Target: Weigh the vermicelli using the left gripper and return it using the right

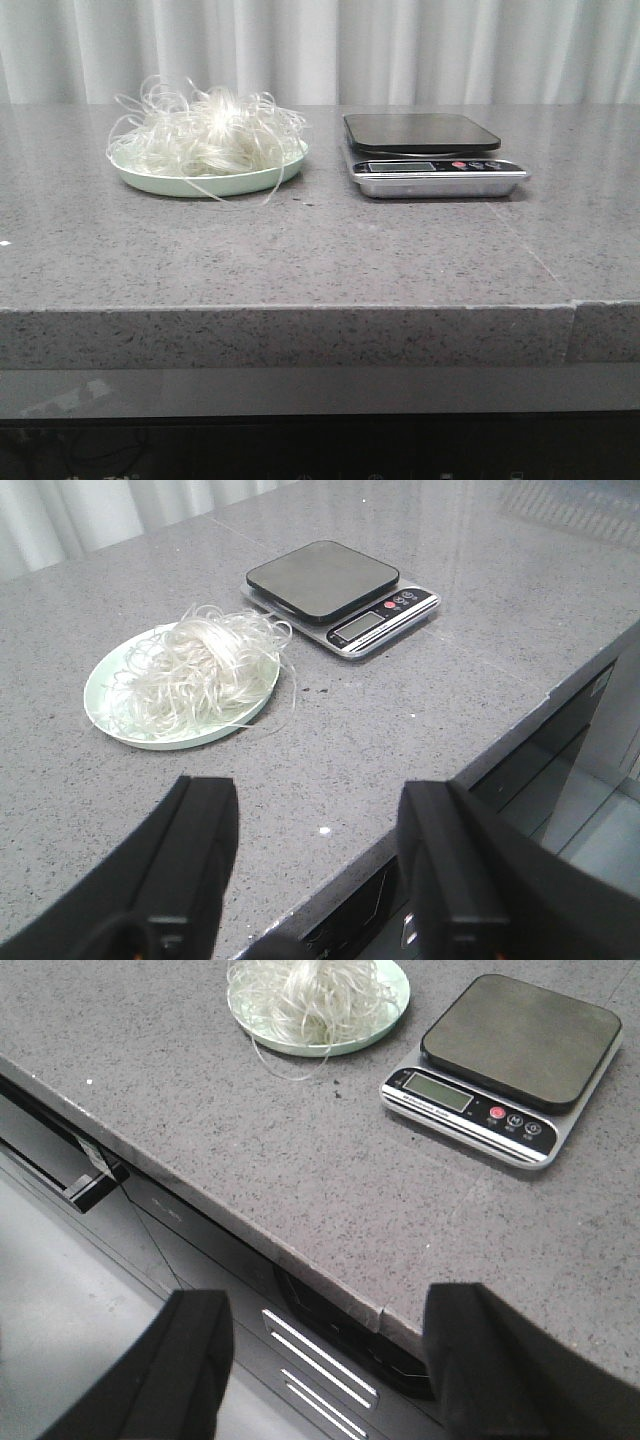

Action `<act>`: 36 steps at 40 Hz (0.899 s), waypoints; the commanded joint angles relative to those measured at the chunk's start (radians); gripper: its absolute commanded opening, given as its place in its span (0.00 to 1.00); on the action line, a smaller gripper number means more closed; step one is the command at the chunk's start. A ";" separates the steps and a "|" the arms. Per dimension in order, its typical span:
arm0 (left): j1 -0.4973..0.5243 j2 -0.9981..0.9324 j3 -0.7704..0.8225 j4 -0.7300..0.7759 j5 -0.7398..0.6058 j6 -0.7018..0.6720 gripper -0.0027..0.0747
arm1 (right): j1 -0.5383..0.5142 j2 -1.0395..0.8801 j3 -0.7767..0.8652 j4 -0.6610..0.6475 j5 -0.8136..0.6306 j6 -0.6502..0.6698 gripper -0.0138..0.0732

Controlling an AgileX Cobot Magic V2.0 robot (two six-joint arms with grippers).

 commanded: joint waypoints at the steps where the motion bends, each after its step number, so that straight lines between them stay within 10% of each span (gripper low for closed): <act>1: -0.001 0.005 -0.026 -0.010 -0.079 -0.007 0.60 | -0.005 -0.021 -0.006 -0.009 -0.053 0.002 0.77; 22: -0.001 0.005 -0.026 -0.010 -0.079 -0.007 0.59 | -0.005 -0.024 0.002 -0.008 -0.031 0.002 0.65; 36: -0.001 0.005 -0.026 -0.010 -0.079 -0.007 0.24 | -0.005 -0.024 0.002 -0.008 -0.031 0.002 0.33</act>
